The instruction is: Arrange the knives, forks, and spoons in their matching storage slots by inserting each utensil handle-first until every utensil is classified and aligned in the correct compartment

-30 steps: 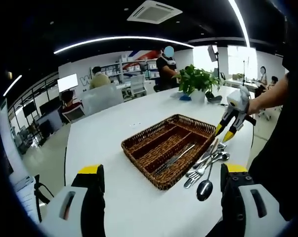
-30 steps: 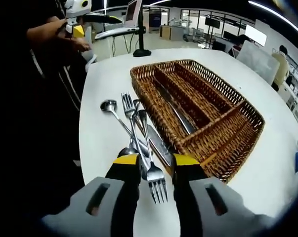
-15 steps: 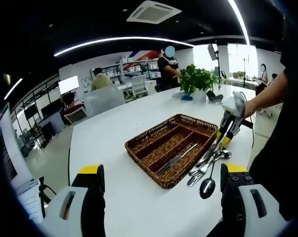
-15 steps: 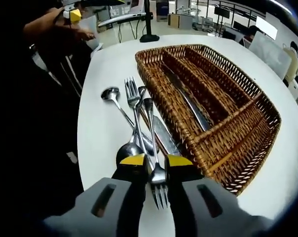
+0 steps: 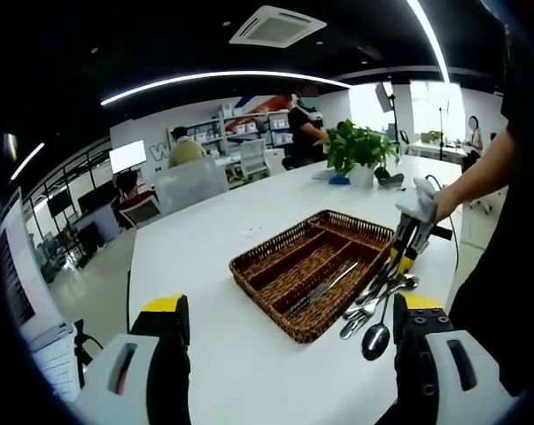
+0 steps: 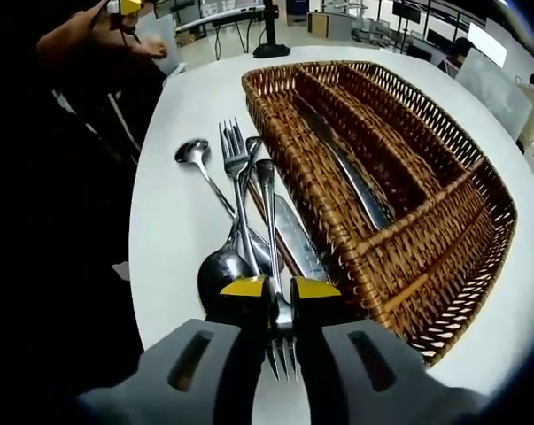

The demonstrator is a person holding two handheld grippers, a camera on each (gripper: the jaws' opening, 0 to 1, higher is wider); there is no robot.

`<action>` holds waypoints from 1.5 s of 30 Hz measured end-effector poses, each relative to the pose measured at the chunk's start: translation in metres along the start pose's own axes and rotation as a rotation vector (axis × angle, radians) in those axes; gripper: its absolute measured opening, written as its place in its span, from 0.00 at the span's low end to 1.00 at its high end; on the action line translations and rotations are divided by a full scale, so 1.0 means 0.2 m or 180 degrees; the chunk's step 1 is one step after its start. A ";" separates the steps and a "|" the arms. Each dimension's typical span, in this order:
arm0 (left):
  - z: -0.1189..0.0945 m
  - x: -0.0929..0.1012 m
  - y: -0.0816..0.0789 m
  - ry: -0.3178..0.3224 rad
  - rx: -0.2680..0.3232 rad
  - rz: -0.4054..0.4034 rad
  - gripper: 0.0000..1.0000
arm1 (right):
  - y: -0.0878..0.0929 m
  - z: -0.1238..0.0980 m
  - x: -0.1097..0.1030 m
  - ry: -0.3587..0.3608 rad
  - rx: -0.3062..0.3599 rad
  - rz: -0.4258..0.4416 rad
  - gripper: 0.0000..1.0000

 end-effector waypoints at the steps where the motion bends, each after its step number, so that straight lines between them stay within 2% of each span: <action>1: 0.00 0.00 0.00 0.0000 -0.0002 -0.0003 0.97 | 0.00 0.00 0.00 -0.0004 -0.0002 -0.0001 0.08; 4: 0.00 0.00 0.02 -0.0007 -0.0017 -0.0012 0.97 | 0.00 0.02 0.00 -0.0035 -0.0011 -0.0025 0.07; 7: -0.01 0.00 0.02 -0.0027 -0.0027 -0.0010 0.97 | 0.02 0.04 -0.01 -0.0080 -0.0137 -0.0154 0.06; 9: -0.01 -0.01 0.02 -0.0037 -0.0018 -0.0009 0.97 | 0.01 0.05 -0.01 -0.0113 -0.0074 -0.0192 0.06; 11: -0.01 -0.02 0.02 -0.0047 -0.0021 -0.0002 0.97 | 0.01 0.04 0.00 -0.0095 -0.0128 -0.0152 0.05; 18: -0.01 -0.02 0.02 -0.0069 -0.0004 -0.0026 0.97 | 0.01 0.04 -0.02 -0.0178 -0.0149 -0.0359 0.04; 29: -0.03 -0.02 0.04 -0.0066 -0.0027 -0.0048 0.97 | 0.01 0.05 -0.01 -0.0274 -0.0145 -0.0230 0.07; 33: -0.03 -0.02 0.04 -0.0071 -0.0041 -0.0054 0.97 | 0.01 0.06 -0.01 -0.0344 -0.0217 -0.0426 0.05; 37: -0.03 -0.01 0.03 -0.0058 -0.0010 -0.0057 0.97 | 0.00 0.06 -0.02 -0.0314 -0.0254 -0.0424 0.02; 38: -0.03 -0.01 0.03 -0.0060 -0.0012 -0.0058 0.97 | -0.01 0.06 -0.01 -0.0354 -0.0249 -0.0675 0.02; 40: -0.03 -0.01 0.03 -0.0059 -0.0019 -0.0057 0.97 | 0.00 0.06 -0.02 -0.0256 -0.0226 -0.0671 0.01; 43: -0.03 -0.01 0.01 -0.0042 0.0006 -0.0067 0.97 | 0.00 0.04 0.00 -0.0240 -0.0238 -0.0656 0.00; 45: -0.03 -0.01 0.02 -0.0035 0.0001 -0.0063 0.97 | -0.03 0.02 -0.01 -0.0261 -0.0174 -0.0662 0.00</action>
Point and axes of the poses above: the point that each gripper's makers call its tool centre point, and the gripper's own axes: z roughly forward along the fingers, x roughly to its right, y roughly out of its underside, the point moved 3 cm from there along -z, roughly backward along the fingers, and after that the axes turned 13 degrees about x, right-handed, at the moved point
